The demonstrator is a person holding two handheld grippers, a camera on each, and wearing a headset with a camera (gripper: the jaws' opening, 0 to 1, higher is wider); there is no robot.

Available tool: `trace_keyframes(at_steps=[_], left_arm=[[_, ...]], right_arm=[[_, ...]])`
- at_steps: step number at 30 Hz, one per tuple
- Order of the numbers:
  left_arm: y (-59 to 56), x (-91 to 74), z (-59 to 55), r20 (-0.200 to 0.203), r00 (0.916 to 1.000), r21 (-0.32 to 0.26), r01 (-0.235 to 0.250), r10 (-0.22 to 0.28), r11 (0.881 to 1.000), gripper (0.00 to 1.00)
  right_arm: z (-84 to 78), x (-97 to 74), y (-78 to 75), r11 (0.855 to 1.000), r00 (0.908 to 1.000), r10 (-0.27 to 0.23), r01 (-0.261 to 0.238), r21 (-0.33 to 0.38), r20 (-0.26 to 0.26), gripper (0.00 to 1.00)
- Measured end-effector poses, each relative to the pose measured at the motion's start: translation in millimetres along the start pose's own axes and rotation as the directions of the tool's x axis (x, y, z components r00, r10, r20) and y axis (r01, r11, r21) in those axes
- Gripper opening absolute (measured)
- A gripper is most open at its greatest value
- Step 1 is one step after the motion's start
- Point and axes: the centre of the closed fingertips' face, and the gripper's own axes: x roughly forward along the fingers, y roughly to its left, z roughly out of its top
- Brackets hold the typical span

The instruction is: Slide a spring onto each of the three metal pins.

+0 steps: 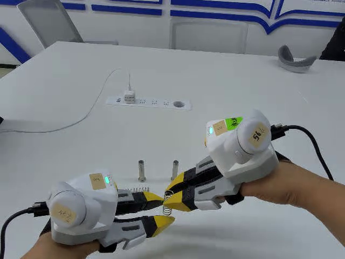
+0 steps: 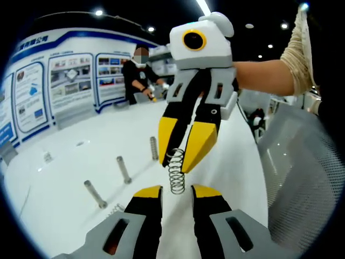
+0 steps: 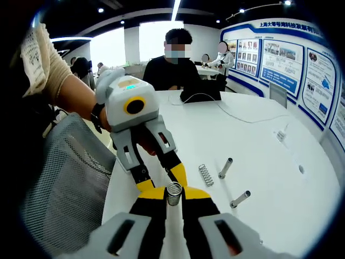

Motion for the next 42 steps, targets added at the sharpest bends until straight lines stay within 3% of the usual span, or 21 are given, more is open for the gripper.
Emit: trace_keyframes(at_steps=[11,23,35,42], left_arm=[[11.3,-12.4,-5.4,-0.001,0.9987,-0.050,-0.051,0.051,0.997,0.34],[35.1,-32.7,-12.4,0.001,0.9898,-0.114,-0.142,0.143,0.983,0.48],[48.6,-46.9,-18.7,0.000,0.9800,-0.139,-0.197,0.199,0.971,0.53],[50.5,-48.6,-19.7,-0.003,0.9781,-0.147,-0.206,0.208,0.967,0.54]], right_arm=[[1.9,-3.1,-9.6,1.000,0.9995,-0.030,0.030,0.003,0.010,0.12],[2.2,-12.6,-30.3,0.995,0.9951,-0.098,0.097,0.024,0.018,0.12],[4.4,-18.3,-51.5,0.986,0.9860,-0.165,0.164,0.040,0.021,0.12],[7.3,-23.6,-72.8,0.974,0.9744,-0.224,0.222,0.047,0.024,0.12]])
